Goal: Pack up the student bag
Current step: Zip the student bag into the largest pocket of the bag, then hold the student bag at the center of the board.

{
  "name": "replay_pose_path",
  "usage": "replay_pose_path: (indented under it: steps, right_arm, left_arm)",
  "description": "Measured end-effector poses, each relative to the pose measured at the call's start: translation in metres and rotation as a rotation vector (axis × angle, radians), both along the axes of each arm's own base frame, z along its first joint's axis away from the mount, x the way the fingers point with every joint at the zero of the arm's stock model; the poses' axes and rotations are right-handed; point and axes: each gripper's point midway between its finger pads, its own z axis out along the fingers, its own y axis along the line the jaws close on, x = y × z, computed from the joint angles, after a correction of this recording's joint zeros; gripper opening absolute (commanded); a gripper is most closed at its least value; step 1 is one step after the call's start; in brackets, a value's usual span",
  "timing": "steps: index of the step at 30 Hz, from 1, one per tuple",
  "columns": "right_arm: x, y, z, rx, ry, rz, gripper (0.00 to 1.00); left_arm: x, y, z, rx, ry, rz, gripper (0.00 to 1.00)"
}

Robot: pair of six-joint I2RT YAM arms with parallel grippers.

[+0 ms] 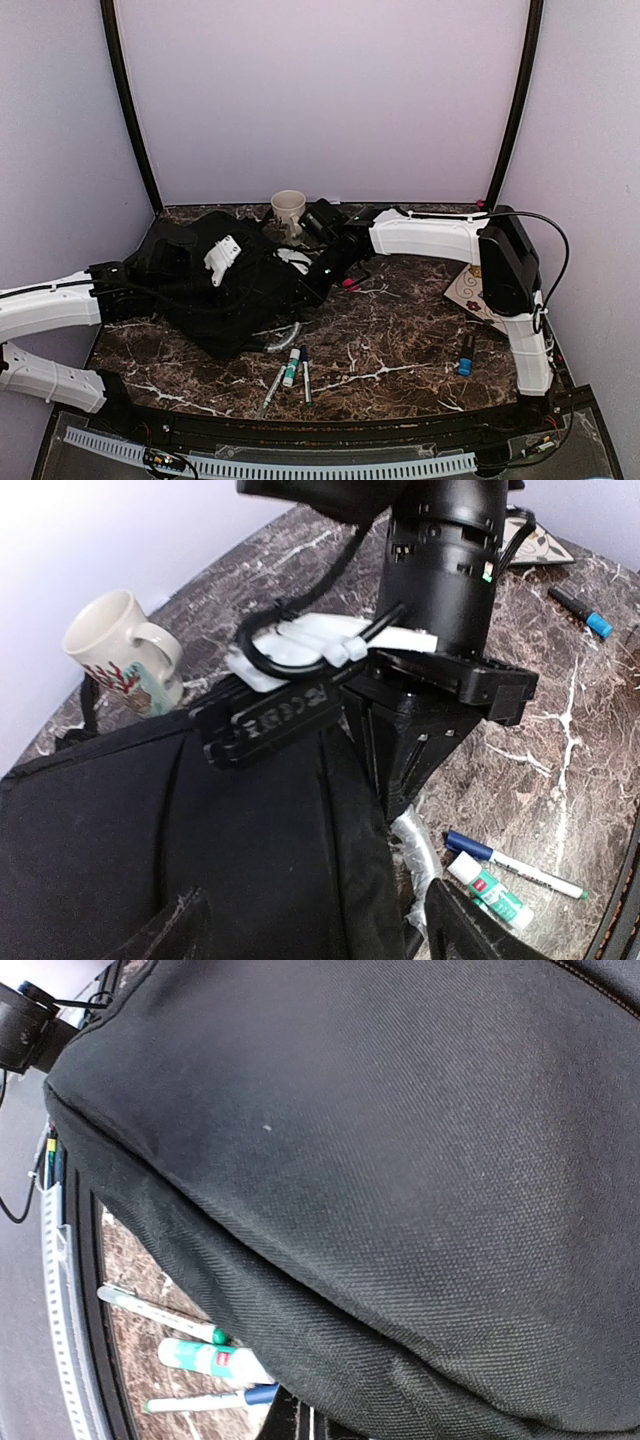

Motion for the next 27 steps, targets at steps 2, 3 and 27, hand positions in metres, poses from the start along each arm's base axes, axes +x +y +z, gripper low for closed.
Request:
replay_pose_path:
  steps: [2,3,27]
  right_arm:
    - [-0.003,0.002,0.001,0.007,0.012,0.003,0.0]
    - [-0.004,0.002,0.002,0.01,0.017,0.002,0.0]
    - [0.002,0.004,0.002,0.031,0.021,-0.016,0.0]
  left_arm:
    - [0.005,-0.01,-0.018,0.012,0.046,-0.002,0.75]
    - [0.007,-0.013,-0.027,0.022,0.068,0.001,0.75]
    - [0.018,-0.017,-0.076,0.115,0.101,0.009,0.0]
